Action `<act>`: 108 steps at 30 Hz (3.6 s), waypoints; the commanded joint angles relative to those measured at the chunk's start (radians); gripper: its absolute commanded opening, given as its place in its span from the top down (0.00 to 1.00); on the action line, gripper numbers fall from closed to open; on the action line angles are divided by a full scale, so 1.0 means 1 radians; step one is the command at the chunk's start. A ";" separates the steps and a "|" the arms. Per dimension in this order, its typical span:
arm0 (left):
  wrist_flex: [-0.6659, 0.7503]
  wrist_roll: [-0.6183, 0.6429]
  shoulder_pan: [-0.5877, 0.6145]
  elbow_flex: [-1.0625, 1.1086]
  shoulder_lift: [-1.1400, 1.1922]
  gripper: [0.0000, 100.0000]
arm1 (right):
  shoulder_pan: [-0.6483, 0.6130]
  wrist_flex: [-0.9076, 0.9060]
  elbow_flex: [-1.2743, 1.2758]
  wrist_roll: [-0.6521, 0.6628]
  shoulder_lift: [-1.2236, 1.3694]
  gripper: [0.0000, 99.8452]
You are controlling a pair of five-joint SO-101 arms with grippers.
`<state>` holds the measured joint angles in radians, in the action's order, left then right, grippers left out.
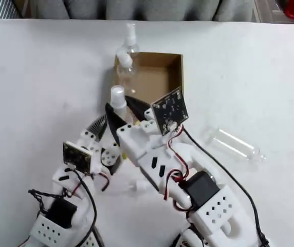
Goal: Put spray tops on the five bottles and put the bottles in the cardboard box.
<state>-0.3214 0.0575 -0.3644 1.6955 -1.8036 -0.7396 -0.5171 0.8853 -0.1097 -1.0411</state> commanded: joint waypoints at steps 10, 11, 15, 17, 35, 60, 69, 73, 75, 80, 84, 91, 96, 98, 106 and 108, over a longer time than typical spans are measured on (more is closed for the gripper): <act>-0.002 -0.006 -0.008 -0.020 -0.024 0.98 | -0.008 -0.124 -0.060 0.037 -0.105 0.78; -0.002 -0.006 -0.008 -0.020 -0.024 0.98 | -0.008 -0.147 -0.077 0.037 -0.127 0.78; -0.002 -0.006 -0.008 -0.020 -0.024 0.98 | -0.008 -0.257 -0.161 0.038 -0.185 0.78; -0.003 -0.006 -0.008 -0.020 -0.024 0.98 | -0.005 -0.320 -0.204 0.038 -0.205 0.78; -0.009 -0.009 -0.008 -0.018 -0.022 0.98 | 0.223 -0.558 -0.212 0.031 -0.255 0.98; -0.006 -0.006 -0.013 -0.018 -0.021 0.98 | 0.375 -0.127 -0.025 0.031 0.203 0.99; -0.002 -0.003 -0.010 -0.020 -0.021 0.98 | 0.358 -0.114 -0.140 0.028 0.208 0.99; -0.003 -0.003 -0.015 -0.018 -0.021 0.98 | 0.283 -0.113 -0.173 0.028 0.208 0.99; -0.006 -0.003 -0.015 -0.018 -0.021 0.98 | 0.228 -0.113 -0.192 0.028 0.208 0.99; -0.008 -0.003 -0.013 -0.017 -0.021 0.98 | 0.133 -0.122 -0.215 0.029 0.208 0.99; -0.006 -0.005 -0.015 -0.003 -0.021 0.98 | 0.096 -0.131 -0.215 0.029 0.208 0.99; -0.002 -0.006 -0.012 -0.003 -0.021 0.98 | 0.140 -0.137 -0.213 0.037 0.209 0.99; -0.003 -0.006 -0.012 -0.003 -0.021 0.98 | 0.236 -0.145 -0.172 0.037 0.208 0.99; -0.003 -0.006 -0.010 -0.003 -0.021 0.98 | 0.285 -0.145 -0.133 0.037 0.208 0.99; -0.120 -0.009 -0.008 -0.051 -0.021 0.98 | 0.478 -0.145 0.038 0.037 0.214 0.99; -0.172 -0.009 -0.008 -0.089 -0.021 0.98 | 0.506 -0.143 0.069 0.037 0.216 0.99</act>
<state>-0.4258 0.0591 -0.3629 1.6878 -1.8036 -0.2823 -0.6552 0.9467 -0.0836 -0.8278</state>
